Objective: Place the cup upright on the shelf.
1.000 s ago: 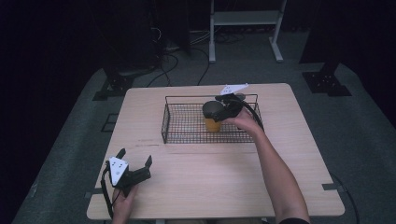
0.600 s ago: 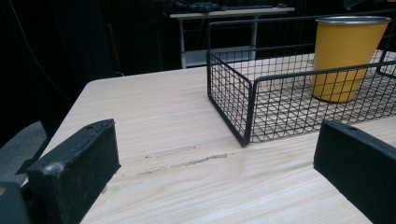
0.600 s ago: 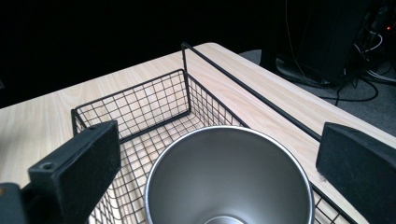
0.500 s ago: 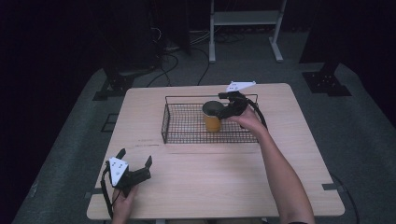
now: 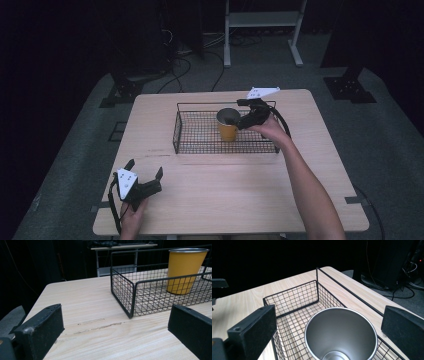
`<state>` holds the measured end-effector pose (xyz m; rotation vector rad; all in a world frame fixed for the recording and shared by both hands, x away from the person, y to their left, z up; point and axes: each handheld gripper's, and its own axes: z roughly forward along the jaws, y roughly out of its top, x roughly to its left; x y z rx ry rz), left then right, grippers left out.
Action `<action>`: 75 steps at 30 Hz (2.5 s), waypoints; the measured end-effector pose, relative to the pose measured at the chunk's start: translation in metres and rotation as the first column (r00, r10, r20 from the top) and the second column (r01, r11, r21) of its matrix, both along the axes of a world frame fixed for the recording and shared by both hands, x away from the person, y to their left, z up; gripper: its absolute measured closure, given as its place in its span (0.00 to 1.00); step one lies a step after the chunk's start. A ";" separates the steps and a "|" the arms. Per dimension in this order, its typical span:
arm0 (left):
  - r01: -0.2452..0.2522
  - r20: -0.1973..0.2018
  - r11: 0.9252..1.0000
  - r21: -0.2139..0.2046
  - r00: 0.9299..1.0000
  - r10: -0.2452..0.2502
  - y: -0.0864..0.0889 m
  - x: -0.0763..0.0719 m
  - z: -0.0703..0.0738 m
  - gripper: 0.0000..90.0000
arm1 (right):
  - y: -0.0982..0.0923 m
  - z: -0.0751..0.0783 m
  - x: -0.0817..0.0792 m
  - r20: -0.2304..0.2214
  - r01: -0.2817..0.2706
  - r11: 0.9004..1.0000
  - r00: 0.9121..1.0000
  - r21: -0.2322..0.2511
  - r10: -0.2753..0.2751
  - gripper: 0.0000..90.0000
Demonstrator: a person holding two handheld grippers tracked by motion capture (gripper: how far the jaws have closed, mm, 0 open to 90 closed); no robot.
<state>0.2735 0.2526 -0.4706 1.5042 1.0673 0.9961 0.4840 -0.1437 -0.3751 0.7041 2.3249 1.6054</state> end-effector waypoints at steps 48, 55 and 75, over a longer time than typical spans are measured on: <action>0.000 -0.001 1.000 0.003 1.000 0.000 0.000 0.000 0.000 0.00 | -0.054 -0.010 -0.041 -0.024 0.017 0.999 1.000 0.028 -0.016 0.00; 0.000 -0.001 1.000 0.004 1.000 0.000 0.000 0.000 0.000 0.00 | -0.059 -0.014 -0.048 -0.034 0.012 0.999 0.999 0.040 -0.011 0.00; 0.000 -0.001 1.000 0.006 1.000 0.000 -0.001 0.000 0.000 0.00 | -0.070 -0.022 -0.074 -0.033 -0.010 0.999 0.999 0.038 0.011 0.00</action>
